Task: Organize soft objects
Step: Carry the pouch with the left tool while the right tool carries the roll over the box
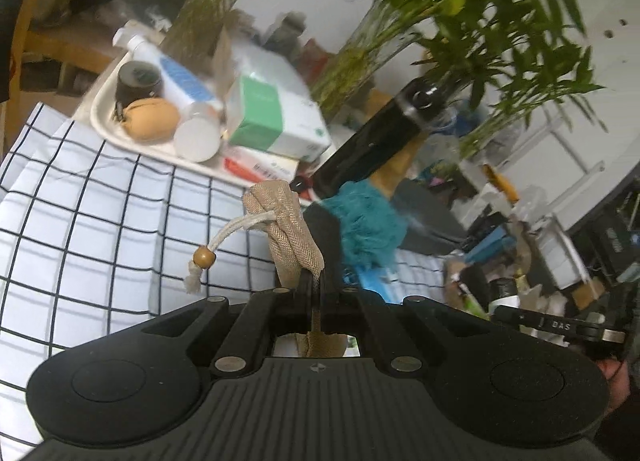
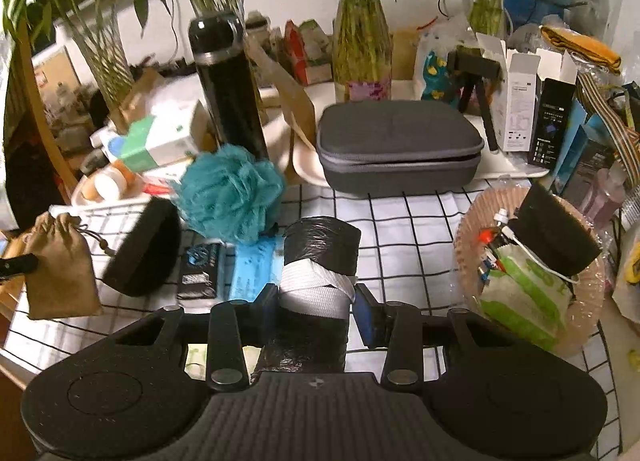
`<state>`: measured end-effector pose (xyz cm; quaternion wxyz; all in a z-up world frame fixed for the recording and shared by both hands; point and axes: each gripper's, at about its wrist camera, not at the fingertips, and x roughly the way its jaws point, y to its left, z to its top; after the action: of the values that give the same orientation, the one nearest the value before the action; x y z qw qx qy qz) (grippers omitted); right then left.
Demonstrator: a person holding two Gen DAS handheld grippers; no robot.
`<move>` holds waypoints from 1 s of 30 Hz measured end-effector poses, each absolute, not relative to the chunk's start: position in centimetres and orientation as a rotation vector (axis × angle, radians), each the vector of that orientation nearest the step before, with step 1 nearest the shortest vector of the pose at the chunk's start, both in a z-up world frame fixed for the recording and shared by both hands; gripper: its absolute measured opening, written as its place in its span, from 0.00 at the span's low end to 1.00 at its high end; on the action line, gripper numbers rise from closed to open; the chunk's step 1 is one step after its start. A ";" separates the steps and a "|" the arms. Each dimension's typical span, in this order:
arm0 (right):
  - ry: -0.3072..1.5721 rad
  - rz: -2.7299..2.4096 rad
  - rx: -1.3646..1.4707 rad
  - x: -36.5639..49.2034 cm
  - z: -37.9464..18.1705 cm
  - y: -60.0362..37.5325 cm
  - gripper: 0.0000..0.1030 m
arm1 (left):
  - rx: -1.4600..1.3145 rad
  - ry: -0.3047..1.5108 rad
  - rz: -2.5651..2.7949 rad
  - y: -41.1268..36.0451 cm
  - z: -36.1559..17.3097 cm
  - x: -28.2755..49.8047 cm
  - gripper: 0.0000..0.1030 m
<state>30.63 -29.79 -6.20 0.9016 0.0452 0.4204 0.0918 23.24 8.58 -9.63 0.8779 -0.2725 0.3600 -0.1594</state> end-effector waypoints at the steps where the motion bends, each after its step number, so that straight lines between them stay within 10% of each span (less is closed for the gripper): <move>1: 0.861 0.196 0.100 30.4 -5.9 -29.9 0.42 | -0.571 0.743 -0.339 8.5 -9.4 23.1 0.03; 30: 0.663 0.704 0.108 19.8 0.1 -28.5 0.42 | -0.268 0.583 -0.527 2.0 1.5 12.0 0.03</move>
<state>19.80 -28.46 0.08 0.8840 0.0518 0.3184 0.3383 12.02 2.04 1.51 0.9151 -0.1303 0.2832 -0.2558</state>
